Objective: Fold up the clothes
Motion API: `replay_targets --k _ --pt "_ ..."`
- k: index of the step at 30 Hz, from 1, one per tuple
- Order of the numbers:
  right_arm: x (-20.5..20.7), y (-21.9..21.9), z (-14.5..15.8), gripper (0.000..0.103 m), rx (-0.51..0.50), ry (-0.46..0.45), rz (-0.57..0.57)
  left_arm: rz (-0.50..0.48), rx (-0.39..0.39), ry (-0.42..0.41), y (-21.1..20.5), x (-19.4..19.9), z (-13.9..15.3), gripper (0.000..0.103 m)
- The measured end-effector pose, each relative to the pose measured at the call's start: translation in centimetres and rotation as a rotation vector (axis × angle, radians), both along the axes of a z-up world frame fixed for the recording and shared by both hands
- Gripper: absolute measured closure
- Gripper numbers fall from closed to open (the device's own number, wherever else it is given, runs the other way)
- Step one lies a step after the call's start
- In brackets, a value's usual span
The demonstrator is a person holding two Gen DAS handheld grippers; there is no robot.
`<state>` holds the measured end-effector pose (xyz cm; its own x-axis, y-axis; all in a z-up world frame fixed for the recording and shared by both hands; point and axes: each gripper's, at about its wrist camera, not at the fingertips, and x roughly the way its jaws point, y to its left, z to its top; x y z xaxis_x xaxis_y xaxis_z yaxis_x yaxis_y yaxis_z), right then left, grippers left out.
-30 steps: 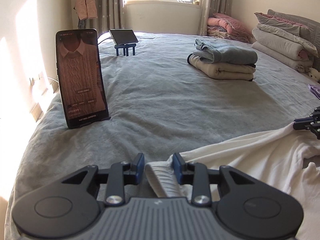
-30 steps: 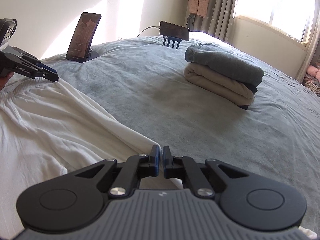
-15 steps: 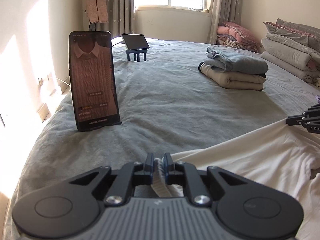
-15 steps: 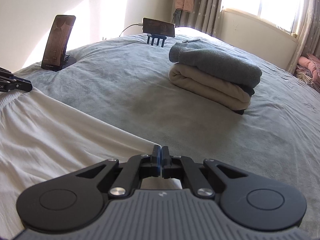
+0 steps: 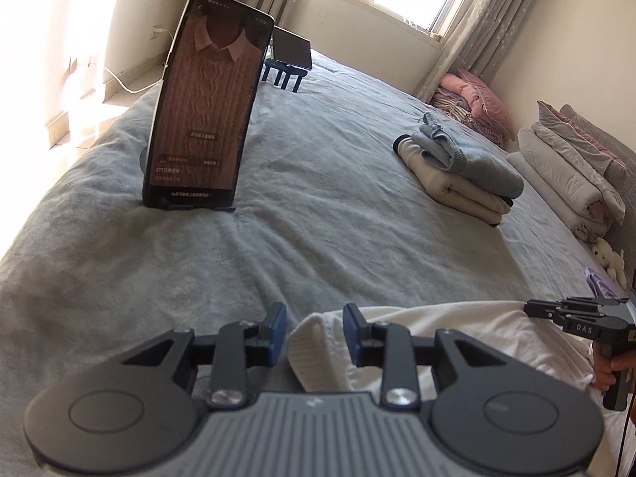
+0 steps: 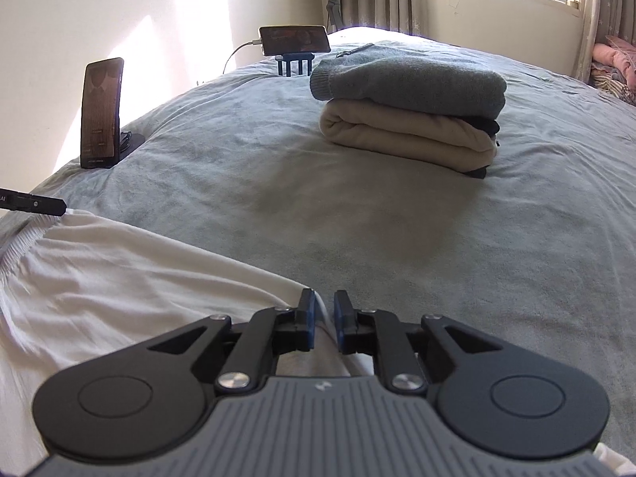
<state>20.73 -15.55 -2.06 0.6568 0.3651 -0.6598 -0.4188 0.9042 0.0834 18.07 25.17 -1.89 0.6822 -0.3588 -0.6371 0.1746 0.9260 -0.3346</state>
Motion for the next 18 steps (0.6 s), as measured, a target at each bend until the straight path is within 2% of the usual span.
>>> replay_targets --k 1,3,4,5,7,11,14,15,18 --pt "0.0 0.0 -0.1 0.083 -0.004 -0.003 0.006 -0.01 0.018 -0.007 -0.3 -0.1 0.0 0.096" --pt "-0.1 0.0 -0.3 0.085 -0.011 -0.008 0.019 -0.014 0.08 -0.052 -1.1 -0.6 0.2 0.097" --pt "0.0 0.2 -0.3 0.098 -0.016 -0.008 0.028 -0.011 0.104 -0.073 -1.3 -0.9 0.4 0.097" --pt "0.1 0.3 -0.3 0.103 -0.021 -0.009 0.036 -0.003 0.129 -0.097 -1.6 -1.1 0.7 0.098" --pt "0.4 0.7 -0.3 0.103 -0.033 -0.02 0.026 0.015 0.178 -0.129 -2.0 -1.5 1.0 0.098" --pt "1.4 1.4 -0.5 0.103 -0.062 -0.037 -0.005 0.009 0.284 -0.095 -2.8 -0.8 0.2 0.095" --pt "1.5 1.3 -0.4 0.099 -0.058 -0.026 0.001 0.008 0.323 -0.092 -3.6 -0.8 0.7 0.088" --pt "1.3 0.9 0.0 0.091 -0.044 -0.017 -0.003 0.009 0.322 -0.091 -3.6 -1.1 1.1 0.087" --pt "0.5 -0.5 1.2 0.089 -0.022 -0.01 -0.019 0.014 0.317 -0.1 -3.8 -2.1 2.8 0.074"
